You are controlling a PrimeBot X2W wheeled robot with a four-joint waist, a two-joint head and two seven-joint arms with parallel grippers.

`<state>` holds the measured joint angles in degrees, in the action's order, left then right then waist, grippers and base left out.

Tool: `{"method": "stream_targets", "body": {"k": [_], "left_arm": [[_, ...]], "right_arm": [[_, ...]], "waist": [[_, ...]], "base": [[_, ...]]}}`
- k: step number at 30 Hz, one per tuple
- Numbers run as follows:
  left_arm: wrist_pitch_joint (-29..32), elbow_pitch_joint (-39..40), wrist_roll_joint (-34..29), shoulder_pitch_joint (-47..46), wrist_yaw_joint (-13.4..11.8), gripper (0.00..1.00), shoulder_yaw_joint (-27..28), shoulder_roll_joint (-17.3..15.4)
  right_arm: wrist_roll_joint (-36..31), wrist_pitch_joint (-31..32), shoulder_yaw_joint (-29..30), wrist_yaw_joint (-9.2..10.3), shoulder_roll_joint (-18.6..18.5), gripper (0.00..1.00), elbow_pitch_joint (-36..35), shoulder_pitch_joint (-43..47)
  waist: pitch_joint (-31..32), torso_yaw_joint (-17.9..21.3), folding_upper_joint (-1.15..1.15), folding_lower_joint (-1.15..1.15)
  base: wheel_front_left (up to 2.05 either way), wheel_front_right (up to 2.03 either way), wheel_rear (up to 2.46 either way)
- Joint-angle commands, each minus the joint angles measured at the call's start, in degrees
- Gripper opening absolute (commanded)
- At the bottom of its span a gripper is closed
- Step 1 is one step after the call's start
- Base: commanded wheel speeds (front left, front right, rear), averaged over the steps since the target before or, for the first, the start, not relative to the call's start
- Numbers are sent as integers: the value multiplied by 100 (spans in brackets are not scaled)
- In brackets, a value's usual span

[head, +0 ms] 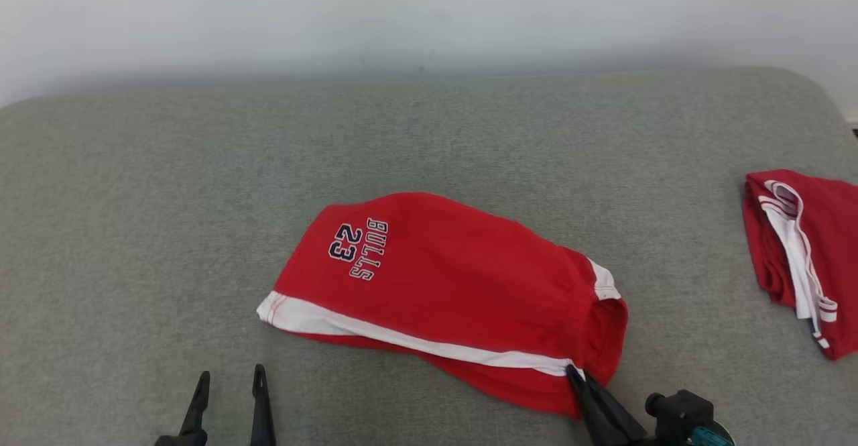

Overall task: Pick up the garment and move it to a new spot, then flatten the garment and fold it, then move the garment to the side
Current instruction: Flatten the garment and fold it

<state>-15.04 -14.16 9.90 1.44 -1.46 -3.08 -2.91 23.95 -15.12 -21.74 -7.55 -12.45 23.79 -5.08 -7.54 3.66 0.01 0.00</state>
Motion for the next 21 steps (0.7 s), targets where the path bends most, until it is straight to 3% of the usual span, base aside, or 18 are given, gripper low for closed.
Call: {"method": "stream_targets", "body": {"k": [1,12,21], "left_arm": [[-18,-46,48,-130,68,100,-2,0],[-19,-583,487,-750,704,100,66,0],[-19,-1427,694,-1267,864,100,-31,-2]], "right_arm": [[-21,2,-9,16,-110,0,-60,75],[73,2,-120,16,-484,0,-158,46],[14,2,-204,16,-407,0,-17,-57]], "waist": [[-9,140,-1,0],[-216,368,-1,0],[-288,362,-1,0]], "base": [[0,0,0],[0,0,0],[0,0,0]]}}
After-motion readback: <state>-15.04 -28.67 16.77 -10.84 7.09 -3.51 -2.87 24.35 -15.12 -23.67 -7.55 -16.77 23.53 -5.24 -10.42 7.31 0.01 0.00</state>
